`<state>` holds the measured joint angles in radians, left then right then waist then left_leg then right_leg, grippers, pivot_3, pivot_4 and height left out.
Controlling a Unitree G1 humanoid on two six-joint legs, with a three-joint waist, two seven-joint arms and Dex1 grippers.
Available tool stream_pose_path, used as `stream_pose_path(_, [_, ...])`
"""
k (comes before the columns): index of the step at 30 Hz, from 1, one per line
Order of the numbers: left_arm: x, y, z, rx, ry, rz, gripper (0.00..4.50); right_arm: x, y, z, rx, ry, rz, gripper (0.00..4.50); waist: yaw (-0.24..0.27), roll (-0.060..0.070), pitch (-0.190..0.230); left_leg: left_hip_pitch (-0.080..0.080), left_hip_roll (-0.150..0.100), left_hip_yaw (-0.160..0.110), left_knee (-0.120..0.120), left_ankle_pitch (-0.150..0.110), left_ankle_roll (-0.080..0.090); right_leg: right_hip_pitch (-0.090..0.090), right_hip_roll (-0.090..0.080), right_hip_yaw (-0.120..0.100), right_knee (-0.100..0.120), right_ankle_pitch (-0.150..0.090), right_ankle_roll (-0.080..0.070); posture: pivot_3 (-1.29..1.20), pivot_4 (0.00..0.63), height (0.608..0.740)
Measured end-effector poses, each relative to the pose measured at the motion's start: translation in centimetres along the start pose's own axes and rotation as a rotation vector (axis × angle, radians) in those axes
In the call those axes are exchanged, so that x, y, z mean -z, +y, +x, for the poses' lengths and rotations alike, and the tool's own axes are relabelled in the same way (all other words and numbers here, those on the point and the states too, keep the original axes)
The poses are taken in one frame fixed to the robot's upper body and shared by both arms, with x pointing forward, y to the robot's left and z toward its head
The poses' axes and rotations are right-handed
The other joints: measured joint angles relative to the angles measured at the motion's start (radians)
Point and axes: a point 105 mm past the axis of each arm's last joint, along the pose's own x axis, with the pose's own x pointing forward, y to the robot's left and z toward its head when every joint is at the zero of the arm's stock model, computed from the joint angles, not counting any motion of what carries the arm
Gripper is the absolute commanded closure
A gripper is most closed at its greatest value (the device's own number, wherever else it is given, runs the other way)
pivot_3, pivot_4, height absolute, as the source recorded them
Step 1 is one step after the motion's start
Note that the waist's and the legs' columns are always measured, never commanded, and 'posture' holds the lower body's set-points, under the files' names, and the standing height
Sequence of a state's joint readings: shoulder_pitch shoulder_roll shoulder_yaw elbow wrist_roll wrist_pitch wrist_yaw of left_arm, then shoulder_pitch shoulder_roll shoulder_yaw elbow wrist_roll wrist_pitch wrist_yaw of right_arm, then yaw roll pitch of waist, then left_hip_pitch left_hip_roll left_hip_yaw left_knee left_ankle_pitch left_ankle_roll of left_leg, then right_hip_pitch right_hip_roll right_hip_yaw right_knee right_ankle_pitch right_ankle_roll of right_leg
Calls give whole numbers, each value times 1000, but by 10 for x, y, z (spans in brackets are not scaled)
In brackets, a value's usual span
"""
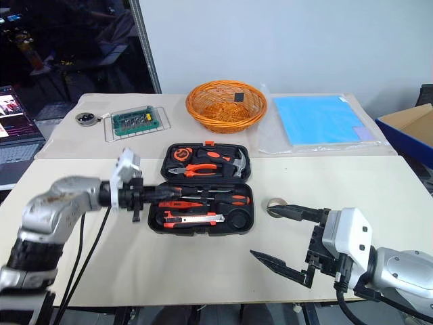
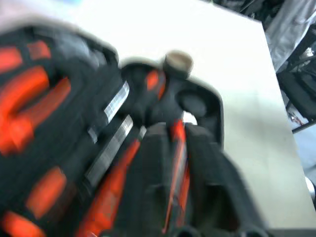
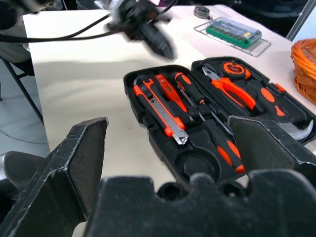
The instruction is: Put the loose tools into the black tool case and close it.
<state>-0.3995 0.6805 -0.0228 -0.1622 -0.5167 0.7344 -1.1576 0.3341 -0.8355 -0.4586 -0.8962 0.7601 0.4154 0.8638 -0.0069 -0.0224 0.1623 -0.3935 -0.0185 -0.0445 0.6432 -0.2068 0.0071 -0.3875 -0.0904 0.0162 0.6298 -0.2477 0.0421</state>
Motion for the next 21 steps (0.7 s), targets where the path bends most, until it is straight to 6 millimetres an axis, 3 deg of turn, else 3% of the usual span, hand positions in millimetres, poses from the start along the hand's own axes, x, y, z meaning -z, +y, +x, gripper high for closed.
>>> stream_pose_path(3, [8,-4,12,-27,30,33,4483,-3,-1,3,-12,-22,-7,0,13,0,0,2,0,0,0,0,0,2,0,0,0,0,0,0,150,740])
stream_pose_path(7, [45,-3,31,-74,166,84,4483,1,-3,6,-21,-13,6,0,17,1,-1,2,0,2,-1,0,0,2,0,1,0,0,-1,0,150,740])
stream_pose_path(16, [48,0,30,-101,222,148,4483,11,-4,8,-6,20,28,0,8,10,-11,8,2,3,-1,0,0,6,1,2,0,-1,0,0,150,740])
stream_pose_path(18, [45,-3,30,-87,137,45,4483,9,-2,9,0,4,39,0,7,10,-11,6,2,2,-1,0,0,3,1,2,1,-1,0,0,150,740])
stream_pose_path(21, [17,-9,35,-35,-64,-100,4483,11,1,8,-1,11,48,0,13,5,-8,2,1,1,0,0,0,1,1,0,0,-1,0,0,150,740])
